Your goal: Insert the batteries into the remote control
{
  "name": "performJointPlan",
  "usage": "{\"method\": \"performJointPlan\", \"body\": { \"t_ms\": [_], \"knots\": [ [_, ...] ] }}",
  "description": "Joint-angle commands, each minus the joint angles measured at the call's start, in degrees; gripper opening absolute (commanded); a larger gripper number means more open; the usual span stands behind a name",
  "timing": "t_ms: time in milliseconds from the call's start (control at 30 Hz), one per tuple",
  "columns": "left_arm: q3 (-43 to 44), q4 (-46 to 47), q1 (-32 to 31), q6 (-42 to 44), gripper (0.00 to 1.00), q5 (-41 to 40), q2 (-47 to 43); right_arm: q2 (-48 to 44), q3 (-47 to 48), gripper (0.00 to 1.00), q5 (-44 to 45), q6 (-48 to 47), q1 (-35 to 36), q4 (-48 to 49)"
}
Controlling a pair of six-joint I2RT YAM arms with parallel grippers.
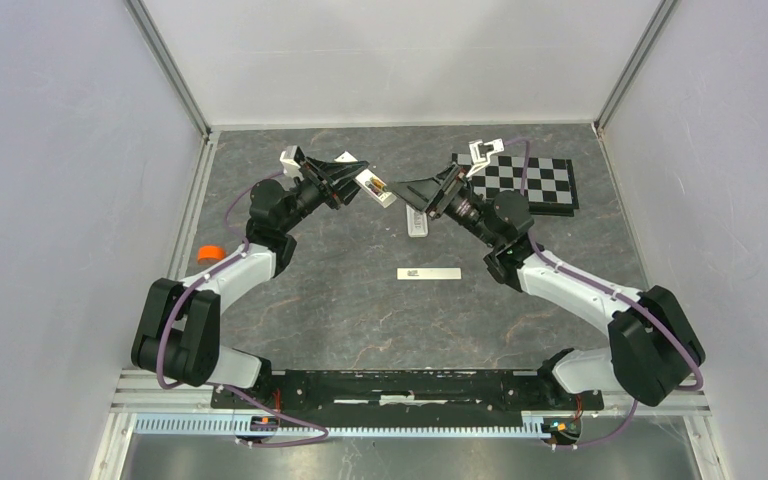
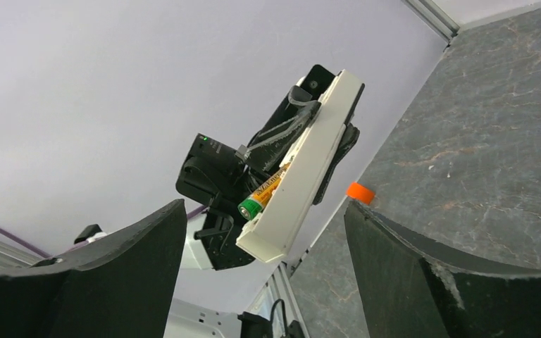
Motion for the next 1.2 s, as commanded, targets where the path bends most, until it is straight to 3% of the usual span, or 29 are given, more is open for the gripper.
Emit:
{"method": "performJointPlan", "body": {
  "t_ms": [0, 600, 933, 1067, 1167],
  "knots": [
    [1.24, 3.09, -0.16, 2.28, 0.07, 0.75, -0.92, 0.55, 1.11, 0.84, -1.0, 3.15, -0.49, 4.23],
    [1.35, 3.38, -0.43, 3.67, 0.07, 1.33, -2.3, 4.38, 4.68, 0.66, -1.31, 2.45, -0.47, -4.26],
    [2.91, 5.6, -0.43, 5.72, 0.07, 2.11, -3.29, 5.81, 4.6, 0.4, -1.38, 3.45, -0.51, -7.19],
    [3.34, 7.28, -0.41, 6.24, 0.07, 2.39, -3.4, 5.94, 5.05, 0.36, -1.01, 2.81, -0.58, -12.03],
    [3.98, 6.74, -0.42, 8.59, 0.07, 2.48, -4.17, 6.07, 6.86, 0.34, 0.39, 0.53, -0.53, -21.48]
  ]
}}
